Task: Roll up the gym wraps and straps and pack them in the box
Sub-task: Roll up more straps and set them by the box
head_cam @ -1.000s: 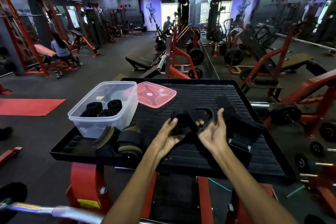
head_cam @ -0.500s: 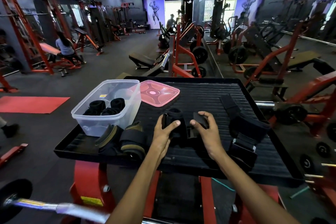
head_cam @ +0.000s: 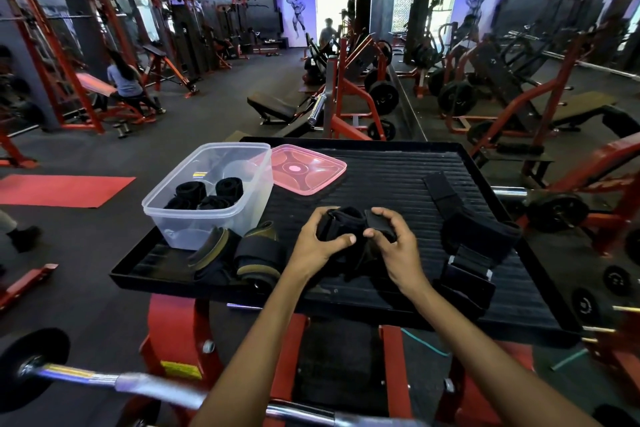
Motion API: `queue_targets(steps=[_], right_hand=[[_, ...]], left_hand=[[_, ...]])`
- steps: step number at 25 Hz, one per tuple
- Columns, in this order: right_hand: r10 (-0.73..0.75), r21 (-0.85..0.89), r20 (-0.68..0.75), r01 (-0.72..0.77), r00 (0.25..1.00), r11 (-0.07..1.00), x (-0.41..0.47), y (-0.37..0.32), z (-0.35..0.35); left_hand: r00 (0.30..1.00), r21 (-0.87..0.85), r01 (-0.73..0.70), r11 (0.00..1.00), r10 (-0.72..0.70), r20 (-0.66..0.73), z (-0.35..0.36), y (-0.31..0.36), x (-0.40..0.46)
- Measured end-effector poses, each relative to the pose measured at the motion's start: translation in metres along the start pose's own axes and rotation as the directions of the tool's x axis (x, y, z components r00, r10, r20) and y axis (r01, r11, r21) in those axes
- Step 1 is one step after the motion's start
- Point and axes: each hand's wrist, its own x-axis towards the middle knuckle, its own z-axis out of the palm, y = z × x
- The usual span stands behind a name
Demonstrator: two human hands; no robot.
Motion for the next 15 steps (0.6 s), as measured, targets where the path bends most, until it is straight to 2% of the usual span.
queue_targets(steps=[4,10,12,15], right_hand=[[-0.013,-0.133,0.069,0.023,0.997,0.991,0.001,0.003,0.000],[0.179,0.022,-0.010,-0.179,0.984,0.984,0.004,0.005,0.003],[0.205,0.063,-0.030,-0.203,0.978,0.977,0.005,0.005,0.002],[0.278,0.155,-0.047,-0.268,0.959,0.951,0.005,0.002,0.000]], left_hand=[[0.999,0.058,0.012,0.998,-0.015,0.052,-0.002,-0.007,-0.006],[0.989,0.045,0.023,0.999,-0.030,0.145,-0.002,-0.011,-0.007],[0.993,0.069,0.009,0.998,-0.017,0.114,-0.003,-0.013,-0.007],[0.992,0.177,-0.106,0.979,0.115,-0.043,-0.002,-0.009,-0.007]])
